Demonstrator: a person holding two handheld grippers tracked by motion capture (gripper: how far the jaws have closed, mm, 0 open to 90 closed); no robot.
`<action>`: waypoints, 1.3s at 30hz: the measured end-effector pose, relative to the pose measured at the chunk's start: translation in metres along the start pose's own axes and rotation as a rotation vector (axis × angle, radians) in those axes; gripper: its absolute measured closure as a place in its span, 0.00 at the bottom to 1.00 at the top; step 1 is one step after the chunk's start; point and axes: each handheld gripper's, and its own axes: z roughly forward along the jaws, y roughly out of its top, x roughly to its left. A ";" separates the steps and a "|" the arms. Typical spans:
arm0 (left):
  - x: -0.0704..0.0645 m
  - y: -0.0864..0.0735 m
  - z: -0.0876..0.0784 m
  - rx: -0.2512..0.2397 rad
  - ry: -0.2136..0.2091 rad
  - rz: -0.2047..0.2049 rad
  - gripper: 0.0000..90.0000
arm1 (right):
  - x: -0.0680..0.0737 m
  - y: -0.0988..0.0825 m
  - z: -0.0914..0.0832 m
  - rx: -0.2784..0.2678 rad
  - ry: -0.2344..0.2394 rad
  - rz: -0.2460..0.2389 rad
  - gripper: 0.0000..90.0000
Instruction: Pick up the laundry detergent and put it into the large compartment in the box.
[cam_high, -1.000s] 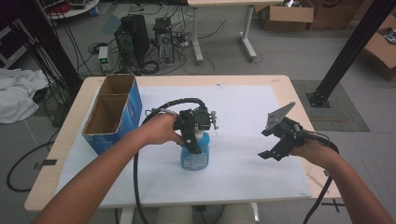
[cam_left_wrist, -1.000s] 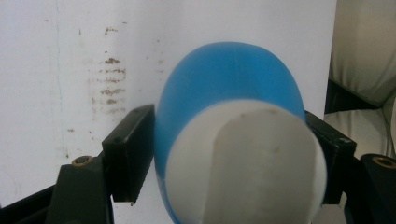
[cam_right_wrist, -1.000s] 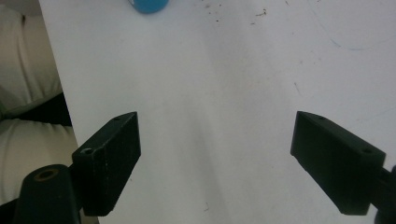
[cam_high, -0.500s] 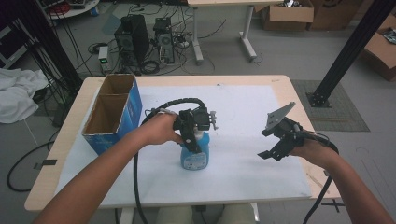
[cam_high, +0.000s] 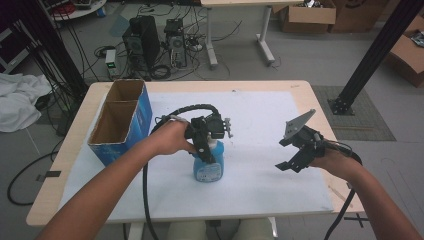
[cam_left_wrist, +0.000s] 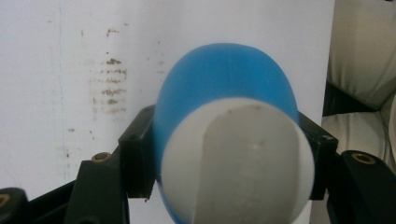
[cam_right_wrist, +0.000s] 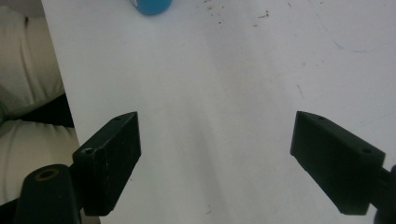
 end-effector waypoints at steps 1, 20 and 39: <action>0.000 0.000 -0.001 -0.007 -0.001 -0.007 0.42 | 0.000 0.000 0.000 -0.001 0.000 0.001 0.18; 0.009 -0.001 -0.059 -0.032 0.080 -0.304 0.42 | 0.003 0.001 -0.002 0.004 -0.001 -0.006 0.18; 0.019 -0.008 -0.124 -0.069 0.194 -0.740 0.42 | 0.005 0.004 -0.009 0.001 -0.006 -0.036 0.18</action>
